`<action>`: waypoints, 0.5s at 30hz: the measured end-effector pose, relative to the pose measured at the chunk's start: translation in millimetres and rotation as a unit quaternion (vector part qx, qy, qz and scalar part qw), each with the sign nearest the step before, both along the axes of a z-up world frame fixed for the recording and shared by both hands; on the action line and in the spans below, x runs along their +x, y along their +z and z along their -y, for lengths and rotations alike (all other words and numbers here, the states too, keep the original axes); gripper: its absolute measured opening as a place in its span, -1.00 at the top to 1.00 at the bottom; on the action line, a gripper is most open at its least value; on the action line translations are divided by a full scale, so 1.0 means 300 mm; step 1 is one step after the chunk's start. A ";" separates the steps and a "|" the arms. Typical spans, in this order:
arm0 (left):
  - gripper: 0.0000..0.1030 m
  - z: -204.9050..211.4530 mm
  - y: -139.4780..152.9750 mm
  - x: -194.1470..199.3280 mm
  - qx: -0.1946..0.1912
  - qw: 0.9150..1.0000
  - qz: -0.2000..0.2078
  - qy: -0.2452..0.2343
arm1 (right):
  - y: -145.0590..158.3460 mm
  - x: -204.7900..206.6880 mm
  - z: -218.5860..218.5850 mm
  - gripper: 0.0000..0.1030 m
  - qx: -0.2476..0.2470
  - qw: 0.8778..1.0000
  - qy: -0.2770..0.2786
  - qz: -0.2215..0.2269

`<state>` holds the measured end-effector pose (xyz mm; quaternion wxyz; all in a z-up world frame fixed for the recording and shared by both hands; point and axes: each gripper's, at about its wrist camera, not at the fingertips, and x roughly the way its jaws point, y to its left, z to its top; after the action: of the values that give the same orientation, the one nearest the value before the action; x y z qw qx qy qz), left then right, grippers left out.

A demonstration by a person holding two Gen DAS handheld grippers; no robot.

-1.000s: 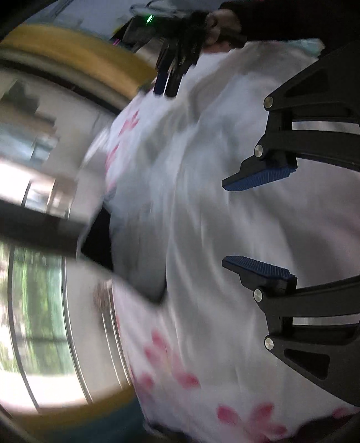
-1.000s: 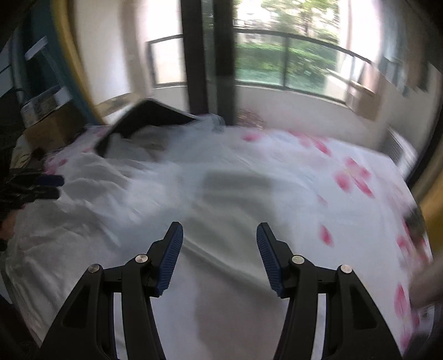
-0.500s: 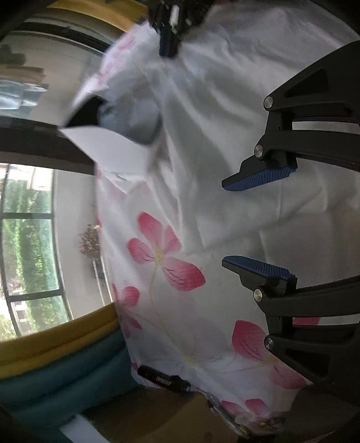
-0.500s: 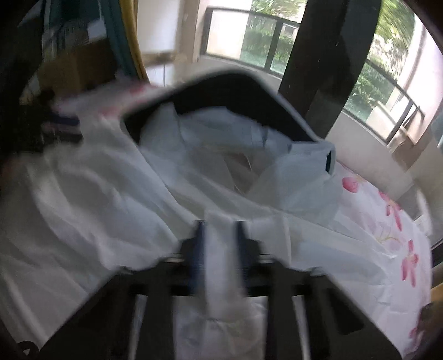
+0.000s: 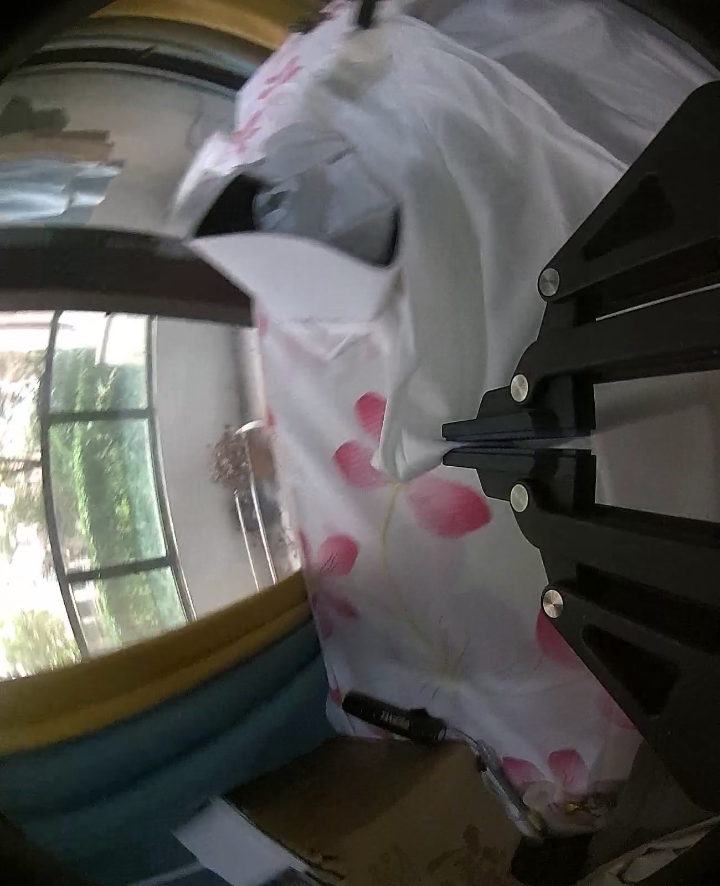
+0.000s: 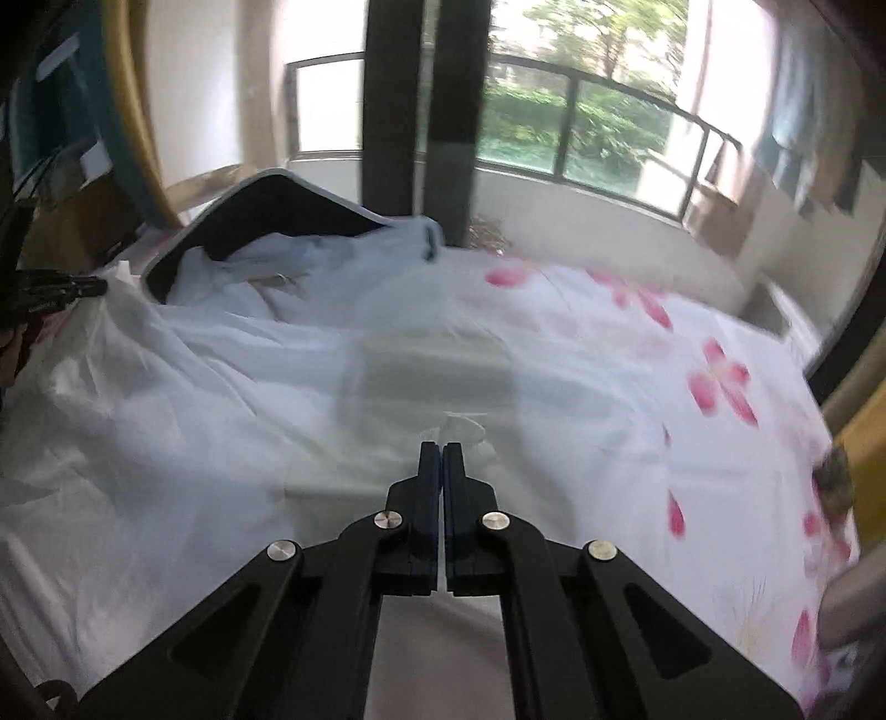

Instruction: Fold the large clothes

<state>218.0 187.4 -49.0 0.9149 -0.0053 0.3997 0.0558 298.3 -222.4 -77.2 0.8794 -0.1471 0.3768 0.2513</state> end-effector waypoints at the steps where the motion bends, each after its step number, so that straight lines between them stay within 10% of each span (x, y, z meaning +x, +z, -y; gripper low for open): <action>1: 0.95 -0.010 -0.003 0.002 -0.005 1.000 -0.002 0.002 | -0.006 0.006 0.011 1.00 0.007 1.000 -0.004 -0.010; 15: 0.95 -0.021 -0.053 -0.002 -0.017 0.999 -0.039 0.002 | 0.010 0.029 0.109 0.95 0.026 0.997 -0.005 -0.073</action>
<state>217.5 193.7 -64.8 0.8982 -0.0196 0.4362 0.0511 307.0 -255.1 -74.1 0.8546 -0.1034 0.4337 0.2663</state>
